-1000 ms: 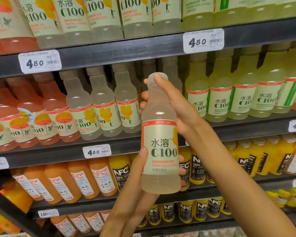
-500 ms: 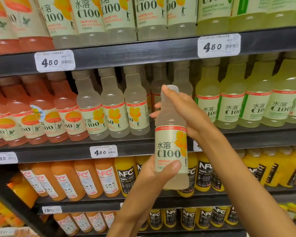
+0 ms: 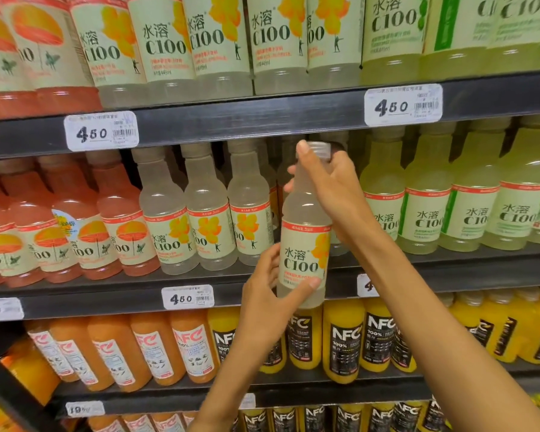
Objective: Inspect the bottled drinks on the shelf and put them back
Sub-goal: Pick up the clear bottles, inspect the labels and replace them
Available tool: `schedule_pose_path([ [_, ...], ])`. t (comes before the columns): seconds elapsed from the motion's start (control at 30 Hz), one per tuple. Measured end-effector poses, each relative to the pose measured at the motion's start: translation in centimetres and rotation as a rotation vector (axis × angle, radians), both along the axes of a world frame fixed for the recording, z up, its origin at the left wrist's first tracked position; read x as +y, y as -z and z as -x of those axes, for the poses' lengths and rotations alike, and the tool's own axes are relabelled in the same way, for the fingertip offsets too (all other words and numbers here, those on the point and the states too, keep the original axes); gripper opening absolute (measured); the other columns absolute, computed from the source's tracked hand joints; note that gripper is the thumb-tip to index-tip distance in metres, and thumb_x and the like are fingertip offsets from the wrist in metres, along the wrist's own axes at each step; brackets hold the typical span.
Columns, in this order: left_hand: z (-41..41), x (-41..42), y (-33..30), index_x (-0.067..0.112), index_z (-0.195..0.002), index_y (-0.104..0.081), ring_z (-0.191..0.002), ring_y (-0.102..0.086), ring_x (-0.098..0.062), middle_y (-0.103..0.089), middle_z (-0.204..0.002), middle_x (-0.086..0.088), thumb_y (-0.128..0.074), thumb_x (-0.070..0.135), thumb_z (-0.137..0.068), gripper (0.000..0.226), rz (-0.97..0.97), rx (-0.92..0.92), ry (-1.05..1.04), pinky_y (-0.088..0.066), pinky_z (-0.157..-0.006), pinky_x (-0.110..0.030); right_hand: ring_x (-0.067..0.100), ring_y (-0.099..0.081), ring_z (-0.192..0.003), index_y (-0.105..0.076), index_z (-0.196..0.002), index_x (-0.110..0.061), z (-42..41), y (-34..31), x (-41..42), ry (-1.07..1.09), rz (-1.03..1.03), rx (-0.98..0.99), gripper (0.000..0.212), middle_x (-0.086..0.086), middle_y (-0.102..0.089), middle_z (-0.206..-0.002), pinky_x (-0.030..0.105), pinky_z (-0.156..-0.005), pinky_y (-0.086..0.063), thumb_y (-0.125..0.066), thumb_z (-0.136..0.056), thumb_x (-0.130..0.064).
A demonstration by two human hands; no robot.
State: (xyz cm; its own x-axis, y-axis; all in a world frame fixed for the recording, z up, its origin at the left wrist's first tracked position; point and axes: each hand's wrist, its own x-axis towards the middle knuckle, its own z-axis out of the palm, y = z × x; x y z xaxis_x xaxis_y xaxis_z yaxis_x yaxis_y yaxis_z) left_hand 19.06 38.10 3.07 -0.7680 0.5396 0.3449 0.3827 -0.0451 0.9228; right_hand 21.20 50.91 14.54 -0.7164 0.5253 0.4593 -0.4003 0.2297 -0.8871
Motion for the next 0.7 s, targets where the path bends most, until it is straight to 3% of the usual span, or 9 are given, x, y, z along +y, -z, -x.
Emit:
schedule_pose_path([
  [0.13,1.3,0.7,-0.3,0.055,-0.114,-0.039,-0.105,-0.051,0.021,-0.053,-0.111,0.035,-0.076,0.026,-0.077,0.059,-0.022,0.071,-0.04,-0.044,-0.076,-0.001,0.021,-0.07,-0.087,-0.048,-0.119,0.005,1.3,-0.5,1.0,0.05,0.019,-0.019,0.05,0.017,-0.065,-0.105,0.03,-0.068,-0.057,-0.056,-0.093,-0.038],
  [0.2,1.4,1.2,-0.1,0.054,-0.117,-0.038,-0.107,-0.05,0.02,-0.052,-0.112,0.037,-0.075,0.025,-0.079,0.061,-0.035,0.089,-0.063,-0.043,-0.078,-0.001,0.02,-0.06,-0.078,-0.053,-0.101,0.005,1.6,-0.5,1.0,0.11,-0.096,-0.014,0.048,0.018,-0.057,-0.09,0.024,-0.064,-0.049,-0.057,-0.092,-0.042],
  [0.27,1.6,1.8,0.1,0.049,-0.122,-0.039,-0.109,-0.05,0.02,-0.053,-0.113,0.035,-0.074,0.025,-0.08,0.06,-0.04,0.11,-0.095,-0.042,-0.078,0.0,0.012,-0.045,-0.065,-0.05,-0.083,-0.006,1.6,-0.4,0.7,0.154,-0.198,0.0,0.04,0.012,-0.044,-0.076,0.012,-0.054,-0.038,-0.058,-0.091,-0.044],
  [0.33,1.8,2.1,0.4,0.044,-0.126,-0.04,-0.109,-0.05,0.017,-0.054,-0.118,0.028,-0.075,0.028,-0.079,0.06,-0.021,0.13,-0.135,-0.041,-0.078,0.001,0.009,-0.039,-0.06,-0.045,-0.072,-0.011,1.8,-0.4,0.6,0.17,-0.249,0.012,0.039,0.008,-0.041,-0.068,0.011,-0.051,-0.036,-0.059,-0.09,-0.043],
  [0.43,2.3,2.2,0.6,0.035,-0.133,-0.041,-0.109,-0.052,0.008,-0.052,-0.126,0.017,-0.075,0.039,-0.075,0.067,0.062,0.207,-0.21,-0.041,-0.078,-0.001,0.011,-0.041,-0.062,-0.044,-0.071,-0.011,2.1,-0.1,0.5,0.181,-0.305,0.008,0.042,0.01,-0.043,-0.067,0.013,-0.053,-0.035,-0.06,-0.089,-0.044],
  [0.57,2.1,2.6,0.8,0.019,-0.135,-0.047,-0.103,-0.053,0.0,-0.048,-0.123,0.009,-0.078,0.033,-0.074,0.07,0.046,0.365,-0.343,-0.038,-0.082,0.003,-0.004,-0.037,-0.054,-0.032,-0.07,-0.022,2.2,0.4,0.5,0.194,-0.332,0.012,0.04,-0.005,-0.029,-0.069,0.006,-0.053,-0.035,-0.06,-0.089,-0.042],
  [0.7,1.8,3.1,1.4,0.025,-0.139,-0.042,-0.11,-0.053,-0.002,-0.052,-0.128,0.007,-0.079,0.029,-0.075,0.074,-0.017,0.359,-0.431,-0.036,-0.085,0.004,0.003,-0.035,-0.067,-0.033,-0.079,-0.023,1.5,1.1,1.0,0.239,-0.39,0.018,0.037,-0.006,-0.035,-0.075,0.01,-0.057,-0.036,-0.066,-0.087,-0.038],
])
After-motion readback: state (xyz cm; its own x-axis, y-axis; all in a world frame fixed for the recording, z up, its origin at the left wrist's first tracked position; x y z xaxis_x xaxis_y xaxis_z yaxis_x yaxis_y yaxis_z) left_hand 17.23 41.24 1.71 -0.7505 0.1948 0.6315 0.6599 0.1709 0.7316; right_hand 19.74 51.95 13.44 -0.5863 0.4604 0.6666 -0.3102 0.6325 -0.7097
